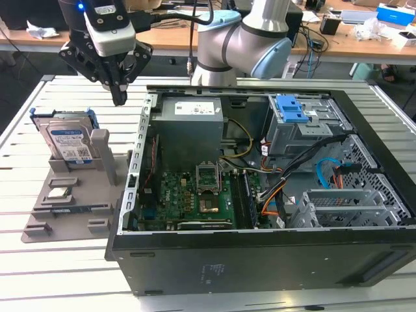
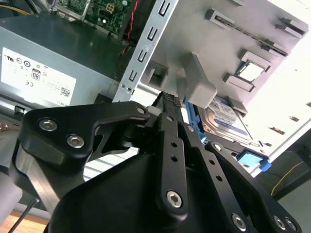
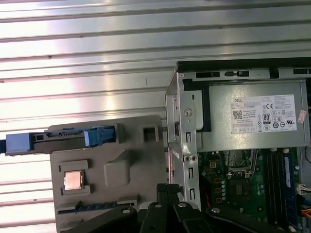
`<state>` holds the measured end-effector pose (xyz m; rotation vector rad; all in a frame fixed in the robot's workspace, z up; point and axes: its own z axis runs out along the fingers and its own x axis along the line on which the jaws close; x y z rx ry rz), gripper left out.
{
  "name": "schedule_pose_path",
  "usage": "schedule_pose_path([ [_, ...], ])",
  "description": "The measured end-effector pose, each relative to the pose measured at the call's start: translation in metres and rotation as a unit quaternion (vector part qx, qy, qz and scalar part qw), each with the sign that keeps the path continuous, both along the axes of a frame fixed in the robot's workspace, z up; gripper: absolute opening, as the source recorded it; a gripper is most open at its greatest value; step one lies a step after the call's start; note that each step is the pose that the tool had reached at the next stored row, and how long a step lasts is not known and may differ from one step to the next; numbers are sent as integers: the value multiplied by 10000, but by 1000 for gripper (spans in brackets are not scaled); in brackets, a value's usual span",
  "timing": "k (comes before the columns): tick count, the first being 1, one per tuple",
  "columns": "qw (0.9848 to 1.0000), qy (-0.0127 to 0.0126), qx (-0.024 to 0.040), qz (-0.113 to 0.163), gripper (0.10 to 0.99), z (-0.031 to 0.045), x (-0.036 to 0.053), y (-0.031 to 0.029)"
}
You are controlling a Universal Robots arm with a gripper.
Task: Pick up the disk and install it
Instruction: 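Reach for the disk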
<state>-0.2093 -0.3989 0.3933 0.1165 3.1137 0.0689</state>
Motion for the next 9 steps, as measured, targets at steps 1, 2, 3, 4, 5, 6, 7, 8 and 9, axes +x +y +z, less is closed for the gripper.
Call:
schedule_pose_path([
  [1,10000,0,0,0,102,0,-18,0],
  [2,10000,0,0,0,102,0,-28,0],
  [3,10000,0,0,-1,102,0,-41,0],
  [4,10000,0,0,0,102,0,-52,0],
  [5,10000,0,0,-1,102,0,-65,0],
  [6,10000,0,0,0,102,0,-79,0],
  [7,10000,0,0,0,102,0,-100,0],
  [8,10000,0,0,0,102,0,-119,0],
  [9,10000,0,0,0,102,0,-146,0],
])
